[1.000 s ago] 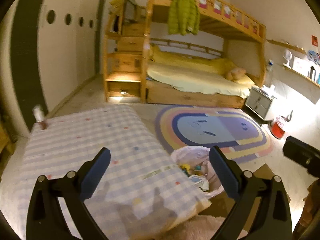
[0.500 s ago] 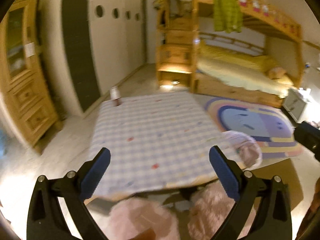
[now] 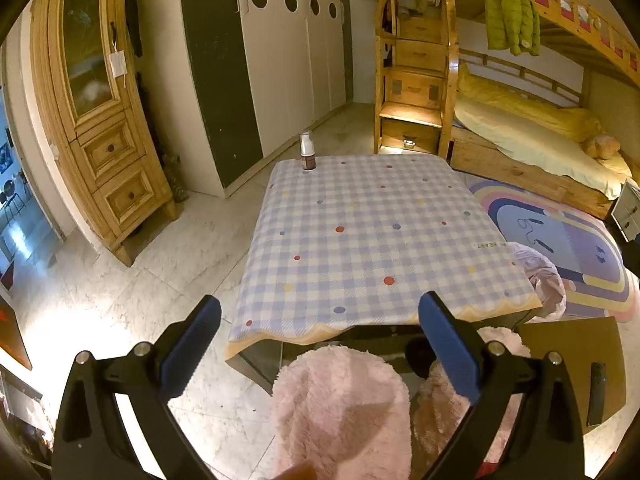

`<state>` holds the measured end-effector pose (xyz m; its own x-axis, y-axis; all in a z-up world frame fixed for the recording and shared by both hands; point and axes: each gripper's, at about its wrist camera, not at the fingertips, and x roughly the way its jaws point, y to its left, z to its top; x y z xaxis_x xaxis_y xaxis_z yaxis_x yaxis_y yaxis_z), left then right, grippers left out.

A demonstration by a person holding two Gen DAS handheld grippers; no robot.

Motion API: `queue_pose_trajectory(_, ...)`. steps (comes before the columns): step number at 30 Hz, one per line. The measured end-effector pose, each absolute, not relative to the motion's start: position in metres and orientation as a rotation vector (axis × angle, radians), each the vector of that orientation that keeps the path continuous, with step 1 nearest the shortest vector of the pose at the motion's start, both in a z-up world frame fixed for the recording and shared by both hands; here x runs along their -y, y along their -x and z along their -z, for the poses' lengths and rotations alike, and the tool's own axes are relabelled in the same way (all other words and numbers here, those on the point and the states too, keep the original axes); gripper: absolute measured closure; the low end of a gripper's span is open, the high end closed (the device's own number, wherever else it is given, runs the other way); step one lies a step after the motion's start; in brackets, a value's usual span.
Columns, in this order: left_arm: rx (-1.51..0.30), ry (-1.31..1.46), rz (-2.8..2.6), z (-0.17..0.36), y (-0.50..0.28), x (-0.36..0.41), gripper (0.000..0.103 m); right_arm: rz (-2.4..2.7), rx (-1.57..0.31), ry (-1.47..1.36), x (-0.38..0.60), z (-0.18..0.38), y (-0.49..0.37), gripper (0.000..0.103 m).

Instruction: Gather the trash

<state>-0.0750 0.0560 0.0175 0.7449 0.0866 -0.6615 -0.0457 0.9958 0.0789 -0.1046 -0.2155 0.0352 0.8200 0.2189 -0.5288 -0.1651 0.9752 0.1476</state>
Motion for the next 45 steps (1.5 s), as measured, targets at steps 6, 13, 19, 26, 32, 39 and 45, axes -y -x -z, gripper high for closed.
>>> queue_pose_trajectory(6,-0.731,-0.051,-0.066,-0.014,0.074,-0.062,0.007,-0.198,-0.589,-0.086,0.21,-0.033,0.101,0.01)
queue_pose_trajectory(13,-0.732,-0.042,-0.068,-0.013,0.071,-0.064,0.007,-0.198,-0.587,-0.077,0.209,-0.032,0.099,0.01)
queue_pose_trajectory(19,-0.732,-0.043,-0.07,-0.013,0.07,-0.064,0.007,-0.204,-0.596,-0.072,0.207,-0.03,0.095,0.01)
queue_pose_trajectory(26,-0.732,-0.046,-0.069,-0.013,0.068,-0.064,0.007,-0.202,-0.597,-0.072,0.207,-0.03,0.094,0.01)
queue_pose_trajectory(32,-0.737,-0.052,-0.066,-0.013,0.066,-0.064,0.007,-0.201,-0.597,-0.073,0.206,-0.029,0.093,0.01)
queue_pose_trajectory(39,-0.738,-0.054,-0.066,-0.013,0.065,-0.063,0.007,-0.2,-0.598,-0.074,0.206,-0.029,0.092,0.01)
queue_pose_trajectory(45,-0.743,-0.059,-0.065,-0.011,0.062,-0.061,0.007,-0.199,-0.601,-0.076,0.207,-0.028,0.092,0.01)
